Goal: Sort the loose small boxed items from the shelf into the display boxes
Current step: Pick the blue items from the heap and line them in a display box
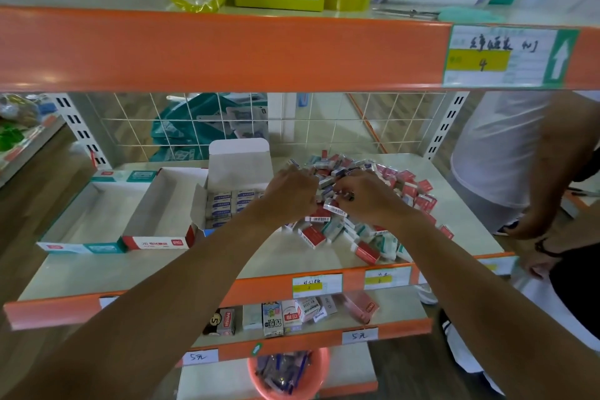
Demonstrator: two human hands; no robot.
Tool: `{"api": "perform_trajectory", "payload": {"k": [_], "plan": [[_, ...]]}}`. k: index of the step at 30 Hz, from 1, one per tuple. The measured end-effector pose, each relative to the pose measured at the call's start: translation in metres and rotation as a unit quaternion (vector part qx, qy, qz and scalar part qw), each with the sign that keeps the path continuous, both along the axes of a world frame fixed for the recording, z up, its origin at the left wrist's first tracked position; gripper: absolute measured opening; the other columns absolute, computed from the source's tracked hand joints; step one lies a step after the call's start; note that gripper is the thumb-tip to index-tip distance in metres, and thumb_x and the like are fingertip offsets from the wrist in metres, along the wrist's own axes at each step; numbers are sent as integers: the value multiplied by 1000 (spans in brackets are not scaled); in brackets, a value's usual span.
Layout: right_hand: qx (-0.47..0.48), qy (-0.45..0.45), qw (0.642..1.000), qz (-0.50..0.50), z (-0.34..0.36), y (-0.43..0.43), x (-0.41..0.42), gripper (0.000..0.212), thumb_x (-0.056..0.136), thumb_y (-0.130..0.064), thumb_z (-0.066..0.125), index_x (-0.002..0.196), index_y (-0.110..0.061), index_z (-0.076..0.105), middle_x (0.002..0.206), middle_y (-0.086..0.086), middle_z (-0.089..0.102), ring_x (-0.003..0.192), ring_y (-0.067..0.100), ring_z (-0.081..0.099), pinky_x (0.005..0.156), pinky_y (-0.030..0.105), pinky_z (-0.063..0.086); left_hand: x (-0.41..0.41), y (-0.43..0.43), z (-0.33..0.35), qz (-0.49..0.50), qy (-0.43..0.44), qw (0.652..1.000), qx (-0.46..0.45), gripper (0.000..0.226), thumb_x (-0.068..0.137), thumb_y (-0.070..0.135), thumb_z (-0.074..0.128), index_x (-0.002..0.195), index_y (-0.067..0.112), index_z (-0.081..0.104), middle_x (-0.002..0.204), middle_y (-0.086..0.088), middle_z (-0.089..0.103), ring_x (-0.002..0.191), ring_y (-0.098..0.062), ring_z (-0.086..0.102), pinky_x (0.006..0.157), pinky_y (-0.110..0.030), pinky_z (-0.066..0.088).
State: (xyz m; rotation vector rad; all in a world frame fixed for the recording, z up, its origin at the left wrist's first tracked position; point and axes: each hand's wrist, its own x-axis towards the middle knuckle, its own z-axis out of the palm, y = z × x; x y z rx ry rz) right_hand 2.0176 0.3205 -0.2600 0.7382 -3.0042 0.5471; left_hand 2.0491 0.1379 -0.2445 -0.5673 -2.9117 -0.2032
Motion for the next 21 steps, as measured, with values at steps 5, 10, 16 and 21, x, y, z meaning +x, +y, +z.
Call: {"api": "perform_trajectory", "payload": {"k": [5,10,16,21], "plan": [[13,-11,999,37,3,0,-2,23,92,-22,62,114,-21,69,112,4,60,97,20,57,86,37,52,5,2,5,11,-1,999,45,25,91,24,59,106,4,59,98,-10,67,80,-19,62,69,-21,41],[26,44,997,59,3,-2,-3,23,93,-24,61,114,-18,68,114,4,58,104,22,56,86,36,50,7,2,6,5,0,998,55,21,91,23,60,102,6,61,99,-10,68,85,-22,65,69,-21,42],[-90,72,992,44,14,-17,4,21,90,-25,65,104,-9,60,94,2,57,83,17,56,63,23,35,8,-10,8,63,-45,986,149,33,87,18,62,120,16,56,112,-7,59,99,-22,57,82,-27,45],[-201,17,980,5,24,-33,14,26,87,-29,68,99,-9,56,82,1,61,70,13,56,59,18,39,10,-26,14,91,-85,965,230,28,81,18,72,106,15,60,102,-4,65,84,-16,58,73,-22,49]]}}
